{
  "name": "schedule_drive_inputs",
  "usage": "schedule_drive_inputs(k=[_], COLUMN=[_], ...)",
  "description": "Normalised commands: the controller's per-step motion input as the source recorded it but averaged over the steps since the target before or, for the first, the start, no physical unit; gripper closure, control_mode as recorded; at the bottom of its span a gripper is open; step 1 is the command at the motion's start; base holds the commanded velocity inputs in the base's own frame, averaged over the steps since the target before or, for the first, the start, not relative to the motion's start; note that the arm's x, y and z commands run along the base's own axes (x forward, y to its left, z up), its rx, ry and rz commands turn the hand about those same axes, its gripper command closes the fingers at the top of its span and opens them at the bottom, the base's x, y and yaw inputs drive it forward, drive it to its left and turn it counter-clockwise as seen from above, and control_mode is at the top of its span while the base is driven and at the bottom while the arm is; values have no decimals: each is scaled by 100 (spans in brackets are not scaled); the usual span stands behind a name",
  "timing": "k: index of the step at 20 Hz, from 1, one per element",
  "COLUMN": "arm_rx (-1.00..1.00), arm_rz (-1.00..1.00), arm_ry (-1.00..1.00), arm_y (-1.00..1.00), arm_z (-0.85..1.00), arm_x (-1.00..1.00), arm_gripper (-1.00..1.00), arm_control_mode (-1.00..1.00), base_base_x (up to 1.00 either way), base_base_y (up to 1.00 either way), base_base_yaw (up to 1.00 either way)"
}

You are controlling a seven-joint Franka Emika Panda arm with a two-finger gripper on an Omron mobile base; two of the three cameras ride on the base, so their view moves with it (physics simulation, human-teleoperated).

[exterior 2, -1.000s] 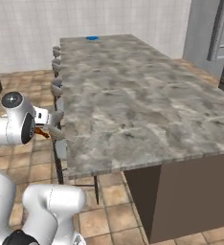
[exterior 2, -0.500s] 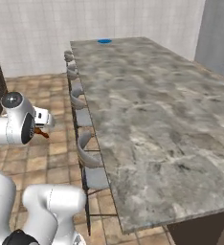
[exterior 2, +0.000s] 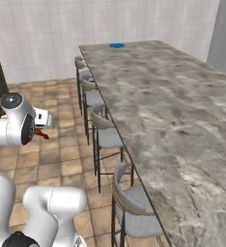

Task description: Take the chicken drumstick from the fridge and place it on the digital scale on the counter by the fridge. Wait a few seconds for a reading, then move it to the plate on the dining counter.

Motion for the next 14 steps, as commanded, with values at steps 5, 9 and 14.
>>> schedule_drive_inputs(k=[5,9,14], arm_rx=[0,0,0], arm_rz=[0,0,0], arm_ry=[0,0,0], arm_y=[0,0,0], arm_z=[0,0,0], arm_x=[0,0,0], arm_gripper=[100,100,100], arm_control_mode=[100,100,100], base_base_x=[100,100,97], base_base_y=[100,100,100], base_base_yaw=[-7,-10,-9])
